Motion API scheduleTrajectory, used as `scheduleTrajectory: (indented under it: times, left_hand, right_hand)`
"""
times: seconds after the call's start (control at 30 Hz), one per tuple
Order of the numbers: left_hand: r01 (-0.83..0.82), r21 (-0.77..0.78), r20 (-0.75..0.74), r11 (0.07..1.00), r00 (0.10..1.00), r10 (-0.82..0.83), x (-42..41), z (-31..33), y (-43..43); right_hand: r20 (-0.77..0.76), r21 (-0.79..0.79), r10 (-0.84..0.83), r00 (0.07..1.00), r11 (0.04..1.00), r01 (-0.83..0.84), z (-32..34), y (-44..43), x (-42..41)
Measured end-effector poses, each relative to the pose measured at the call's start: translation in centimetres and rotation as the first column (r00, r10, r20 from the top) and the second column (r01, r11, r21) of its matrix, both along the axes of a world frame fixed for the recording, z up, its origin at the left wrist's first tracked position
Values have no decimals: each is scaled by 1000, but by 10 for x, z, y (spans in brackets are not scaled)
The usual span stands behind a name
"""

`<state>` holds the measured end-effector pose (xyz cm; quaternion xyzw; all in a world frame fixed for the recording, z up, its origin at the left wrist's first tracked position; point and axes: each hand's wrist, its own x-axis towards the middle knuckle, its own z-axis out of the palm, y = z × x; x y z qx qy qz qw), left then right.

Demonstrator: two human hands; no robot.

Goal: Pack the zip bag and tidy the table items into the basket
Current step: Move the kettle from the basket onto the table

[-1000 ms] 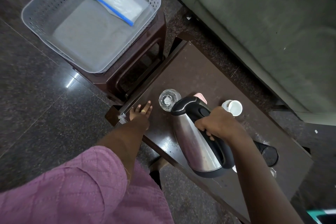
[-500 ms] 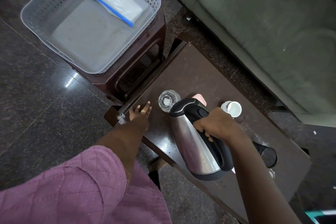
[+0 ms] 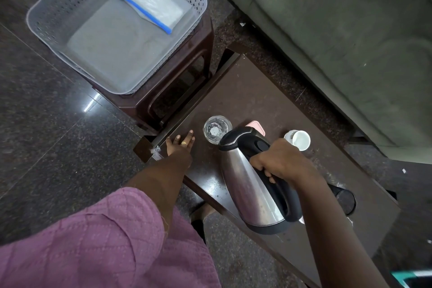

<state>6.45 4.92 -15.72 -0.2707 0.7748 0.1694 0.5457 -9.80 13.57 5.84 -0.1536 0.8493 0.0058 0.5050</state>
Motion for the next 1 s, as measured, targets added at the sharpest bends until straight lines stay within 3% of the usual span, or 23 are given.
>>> scheduleTrajectory:
  times: [1.0]
  left_hand:
    - [-31,14,0,999,1000,31,0,-7,3]
  right_hand:
    - [-8,-4,-6,1000,1000,6,1,4,2]
